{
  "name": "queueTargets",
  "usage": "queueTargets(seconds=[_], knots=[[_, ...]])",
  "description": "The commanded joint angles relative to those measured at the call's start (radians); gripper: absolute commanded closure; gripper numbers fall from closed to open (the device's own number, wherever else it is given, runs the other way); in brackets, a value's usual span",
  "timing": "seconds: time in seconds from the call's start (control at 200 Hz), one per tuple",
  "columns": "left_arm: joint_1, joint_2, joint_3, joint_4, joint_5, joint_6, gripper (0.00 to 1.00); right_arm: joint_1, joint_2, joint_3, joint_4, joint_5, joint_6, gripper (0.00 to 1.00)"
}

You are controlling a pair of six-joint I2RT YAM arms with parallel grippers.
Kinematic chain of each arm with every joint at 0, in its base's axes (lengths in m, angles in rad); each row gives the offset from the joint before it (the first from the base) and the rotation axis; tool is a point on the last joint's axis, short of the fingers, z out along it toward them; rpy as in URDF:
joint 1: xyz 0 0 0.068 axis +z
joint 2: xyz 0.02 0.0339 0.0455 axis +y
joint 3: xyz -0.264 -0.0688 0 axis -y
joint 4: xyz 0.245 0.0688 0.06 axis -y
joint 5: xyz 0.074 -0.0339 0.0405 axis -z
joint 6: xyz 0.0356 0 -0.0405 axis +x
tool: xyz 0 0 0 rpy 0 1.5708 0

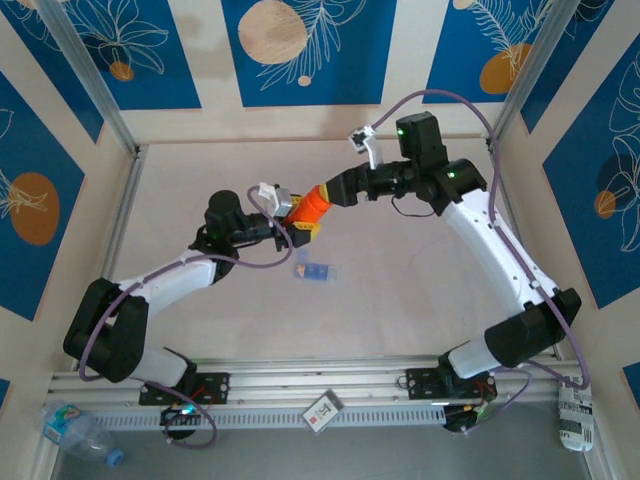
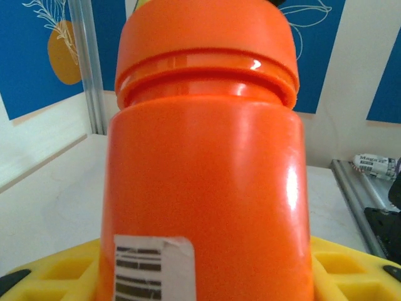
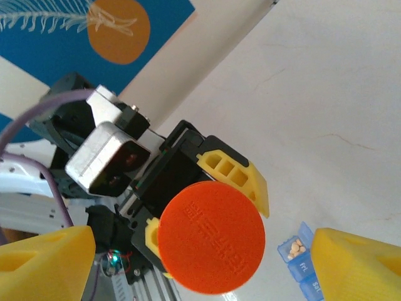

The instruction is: Sort the pills into containers

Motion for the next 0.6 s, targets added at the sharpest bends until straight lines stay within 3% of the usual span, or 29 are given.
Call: queueTargets(seconds=[0.0,0.19,0.45,0.595], knots=[[0.013,0.01,0.033,0.007,0.062,-0.021,1.0,0.023,0.033,0.025,-0.089,-0.016,-0.086,0.11],[0.013,0.013,0.035,0.006,0.068,-0.02,1.0,0.039,0.044,0.006,-0.082,-0.021,-0.082,0.19],[0.014,0.016,0.042,0.007,0.07,-0.02,1.0,0.05,0.054,-0.014,-0.074,-0.032,-0.068,0.4],[0.016,0.016,0.054,-0.007,0.064,-0.015,1.0,0.071,0.056,-0.043,-0.056,0.004,-0.036,0.47]])
